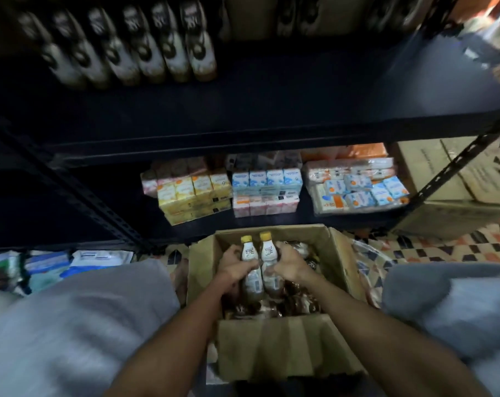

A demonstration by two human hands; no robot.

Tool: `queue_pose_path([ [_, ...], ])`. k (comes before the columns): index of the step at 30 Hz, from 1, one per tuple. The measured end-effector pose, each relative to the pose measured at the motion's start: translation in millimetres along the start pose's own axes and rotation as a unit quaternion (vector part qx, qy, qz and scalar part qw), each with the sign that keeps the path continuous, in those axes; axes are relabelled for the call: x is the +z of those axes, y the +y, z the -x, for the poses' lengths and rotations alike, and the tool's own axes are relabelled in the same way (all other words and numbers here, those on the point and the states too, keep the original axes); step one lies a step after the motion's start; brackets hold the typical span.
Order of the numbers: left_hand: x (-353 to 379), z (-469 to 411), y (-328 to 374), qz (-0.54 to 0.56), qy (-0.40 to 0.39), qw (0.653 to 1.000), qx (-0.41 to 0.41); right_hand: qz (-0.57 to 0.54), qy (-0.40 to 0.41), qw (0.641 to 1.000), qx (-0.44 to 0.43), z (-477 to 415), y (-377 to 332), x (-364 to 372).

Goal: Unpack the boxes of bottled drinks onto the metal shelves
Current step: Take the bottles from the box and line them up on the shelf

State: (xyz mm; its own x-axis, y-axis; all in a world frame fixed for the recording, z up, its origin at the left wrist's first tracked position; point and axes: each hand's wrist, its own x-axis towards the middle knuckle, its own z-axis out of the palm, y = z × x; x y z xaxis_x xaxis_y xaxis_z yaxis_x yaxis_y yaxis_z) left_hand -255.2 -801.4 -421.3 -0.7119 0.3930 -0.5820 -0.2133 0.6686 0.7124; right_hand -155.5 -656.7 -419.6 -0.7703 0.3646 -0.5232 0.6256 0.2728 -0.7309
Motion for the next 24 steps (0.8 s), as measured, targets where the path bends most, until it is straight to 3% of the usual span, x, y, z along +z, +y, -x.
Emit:
queue_pose_path([
  [10, -55.9, 68.0, 94.0, -0.049, -0.024, 0.989, 0.137, 0.012, 0.056, 0.992, -0.117, 76.1, -83.6, -62.9],
  [17, -109.7, 119.0, 182.2, -0.107, -0.042, 0.952, 0.282, 0.051, 0.084, 0.972, -0.211, 116.5, -158.1, -119.7],
  [24, -143.5, 145.4, 249.4, -0.106, 0.024, 0.921, 0.373, 0.040, 0.162, 0.942, -0.293, 140.8, -213.3, -165.4],
])
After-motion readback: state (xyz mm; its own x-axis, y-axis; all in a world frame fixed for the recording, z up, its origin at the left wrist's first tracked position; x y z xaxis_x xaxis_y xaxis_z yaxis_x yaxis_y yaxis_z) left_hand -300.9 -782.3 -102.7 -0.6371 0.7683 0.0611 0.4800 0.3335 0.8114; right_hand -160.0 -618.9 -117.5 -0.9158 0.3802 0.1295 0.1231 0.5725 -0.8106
